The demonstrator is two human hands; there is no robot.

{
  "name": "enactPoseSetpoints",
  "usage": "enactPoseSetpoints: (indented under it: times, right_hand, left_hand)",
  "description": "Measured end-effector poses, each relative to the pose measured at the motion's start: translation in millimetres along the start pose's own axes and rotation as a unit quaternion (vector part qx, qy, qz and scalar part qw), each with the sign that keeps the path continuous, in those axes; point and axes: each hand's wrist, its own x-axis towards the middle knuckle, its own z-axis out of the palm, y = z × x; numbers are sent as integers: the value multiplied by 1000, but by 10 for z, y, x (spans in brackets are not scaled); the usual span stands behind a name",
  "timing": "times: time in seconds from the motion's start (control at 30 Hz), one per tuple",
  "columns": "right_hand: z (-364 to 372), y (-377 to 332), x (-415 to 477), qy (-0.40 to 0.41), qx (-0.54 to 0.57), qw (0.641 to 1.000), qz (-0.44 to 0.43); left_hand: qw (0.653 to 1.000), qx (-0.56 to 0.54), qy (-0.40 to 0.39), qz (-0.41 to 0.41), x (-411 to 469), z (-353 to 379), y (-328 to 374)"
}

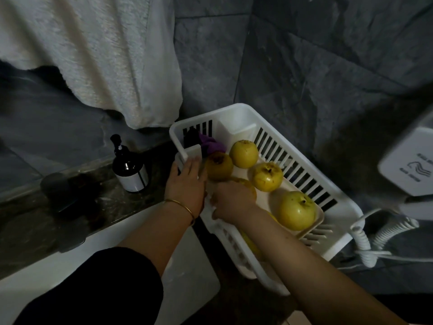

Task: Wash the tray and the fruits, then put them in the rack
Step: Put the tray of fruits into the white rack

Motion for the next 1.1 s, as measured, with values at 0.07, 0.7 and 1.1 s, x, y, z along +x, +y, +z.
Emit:
enactPoseSetpoints:
  times: [0.07,0.7,1.1]
  right_hand:
    - [10,20,32,2,-7,1000,-3]
    - [62,437,498,14,-41,999,30]
    - [52,375,474,8,-111,993,35]
  left_hand:
    - [1000,3,-16,10,83,-10,-11]
    - [993,19,-111,39,385,-132,-30]
    - [994,19,-106,33,424,-78,-20]
